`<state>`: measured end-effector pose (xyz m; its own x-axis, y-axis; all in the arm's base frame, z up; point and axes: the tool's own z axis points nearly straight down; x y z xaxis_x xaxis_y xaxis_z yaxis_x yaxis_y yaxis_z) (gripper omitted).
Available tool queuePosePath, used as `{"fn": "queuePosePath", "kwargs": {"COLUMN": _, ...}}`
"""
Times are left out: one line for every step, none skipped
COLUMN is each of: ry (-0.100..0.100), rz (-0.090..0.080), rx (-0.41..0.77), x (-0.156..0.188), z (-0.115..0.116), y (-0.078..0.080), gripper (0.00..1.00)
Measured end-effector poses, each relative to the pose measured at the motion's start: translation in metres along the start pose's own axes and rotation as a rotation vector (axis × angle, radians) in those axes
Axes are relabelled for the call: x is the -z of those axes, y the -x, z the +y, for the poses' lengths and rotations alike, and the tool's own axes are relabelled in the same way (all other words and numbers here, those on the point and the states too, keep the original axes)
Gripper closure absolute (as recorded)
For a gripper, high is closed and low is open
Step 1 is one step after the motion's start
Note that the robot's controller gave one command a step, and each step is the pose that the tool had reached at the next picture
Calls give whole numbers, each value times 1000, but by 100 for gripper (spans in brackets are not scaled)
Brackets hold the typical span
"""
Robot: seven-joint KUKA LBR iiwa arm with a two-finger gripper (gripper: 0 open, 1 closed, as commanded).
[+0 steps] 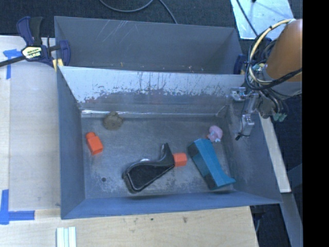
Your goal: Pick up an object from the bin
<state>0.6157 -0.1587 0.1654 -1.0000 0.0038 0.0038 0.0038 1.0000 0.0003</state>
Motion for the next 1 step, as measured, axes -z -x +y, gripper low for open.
{"fn": "queuePosePath", "kwargs": {"ry": -1, "rz": -6, "rx": 4, "x": 5, "z": 1, "y": 1, "gripper": 0}}
